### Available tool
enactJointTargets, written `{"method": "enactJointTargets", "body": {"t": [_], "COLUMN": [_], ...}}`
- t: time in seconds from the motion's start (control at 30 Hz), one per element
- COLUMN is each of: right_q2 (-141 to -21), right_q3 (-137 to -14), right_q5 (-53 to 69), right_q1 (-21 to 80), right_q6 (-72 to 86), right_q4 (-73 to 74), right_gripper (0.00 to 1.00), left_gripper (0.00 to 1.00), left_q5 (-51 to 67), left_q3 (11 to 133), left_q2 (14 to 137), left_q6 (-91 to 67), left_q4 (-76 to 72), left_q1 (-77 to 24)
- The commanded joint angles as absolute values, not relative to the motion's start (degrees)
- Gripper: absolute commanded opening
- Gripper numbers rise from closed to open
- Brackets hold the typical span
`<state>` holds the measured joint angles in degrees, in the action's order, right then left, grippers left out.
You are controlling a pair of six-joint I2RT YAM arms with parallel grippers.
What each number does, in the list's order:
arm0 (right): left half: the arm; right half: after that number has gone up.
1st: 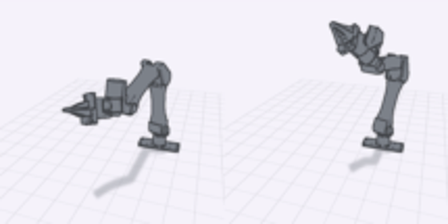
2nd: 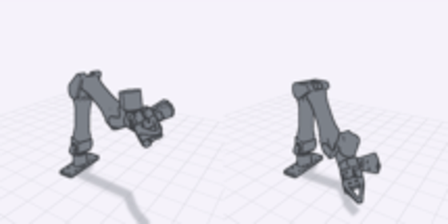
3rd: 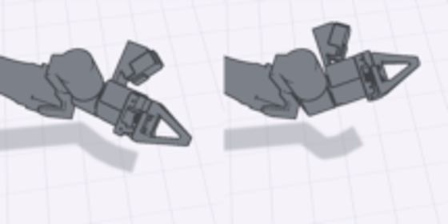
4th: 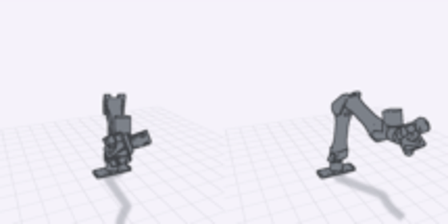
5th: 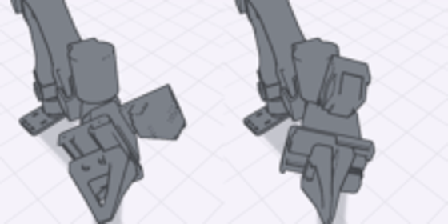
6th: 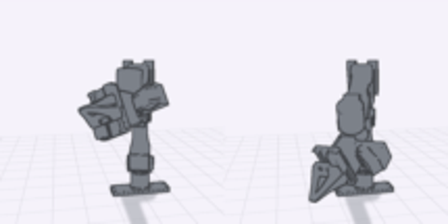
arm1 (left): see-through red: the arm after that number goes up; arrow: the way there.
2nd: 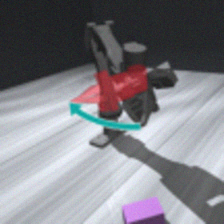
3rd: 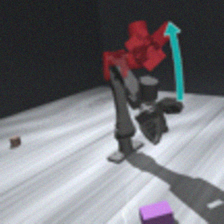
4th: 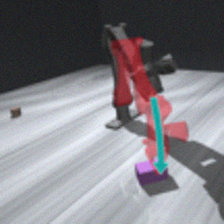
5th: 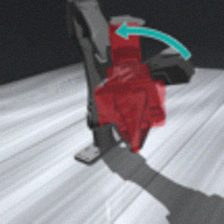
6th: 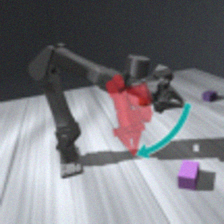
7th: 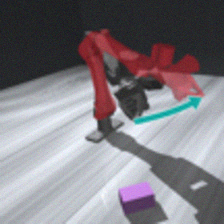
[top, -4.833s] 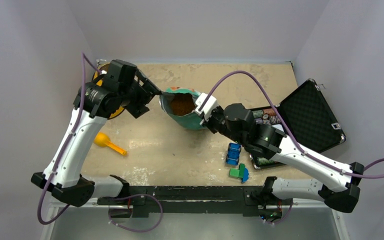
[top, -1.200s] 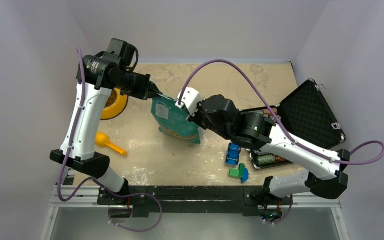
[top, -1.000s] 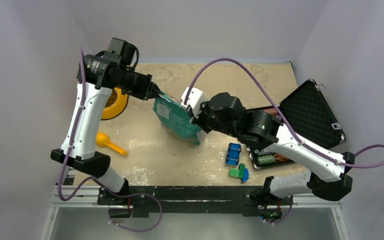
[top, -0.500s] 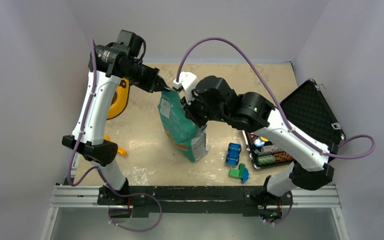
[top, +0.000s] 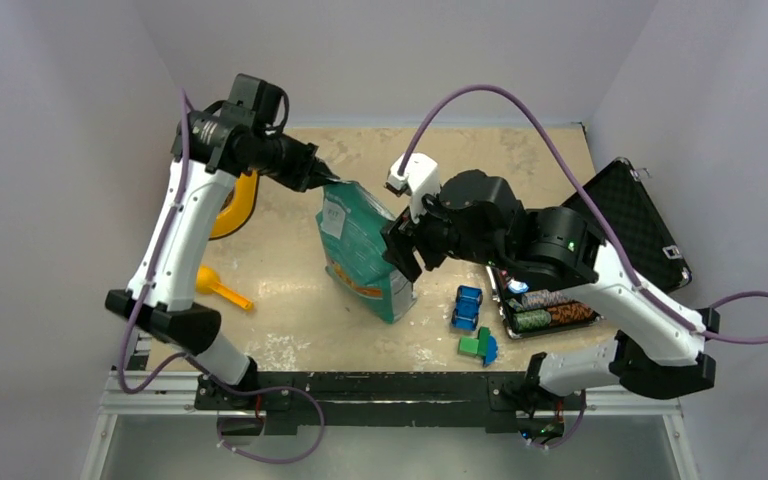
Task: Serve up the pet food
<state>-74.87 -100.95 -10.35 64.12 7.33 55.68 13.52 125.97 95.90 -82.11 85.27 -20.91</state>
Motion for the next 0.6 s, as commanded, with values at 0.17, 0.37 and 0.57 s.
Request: {"method": "enactJointTargets", "body": {"t": [0.17, 0.37, 0.57], "right_q2": [-92.26, -98.28, -102.28], "right_q3": [-122.47, -126.88, -126.31], "right_q5": [-21.24, -18.43, -36.80], "right_q1": [65.40, 65.97, 67.96], "right_q6": [0.55, -3.71, -10.84], "right_q4": [59.77, 54.24, 48.29], "right_gripper": [0.73, 0.71, 0.48], "left_gripper": [0.00, 0.00, 0.00], "left_q5": [15.97, 19.52, 17.71], "left_q3": [116.63, 115.36, 116.95], "left_q2": [83.31, 82.47, 81.99], "left_q6": [-97.92, -99.95, -99.81], "left_q4": [71.53, 74.38, 77.72], "left_q1": [-20.31, -20.30, -20.14]}}
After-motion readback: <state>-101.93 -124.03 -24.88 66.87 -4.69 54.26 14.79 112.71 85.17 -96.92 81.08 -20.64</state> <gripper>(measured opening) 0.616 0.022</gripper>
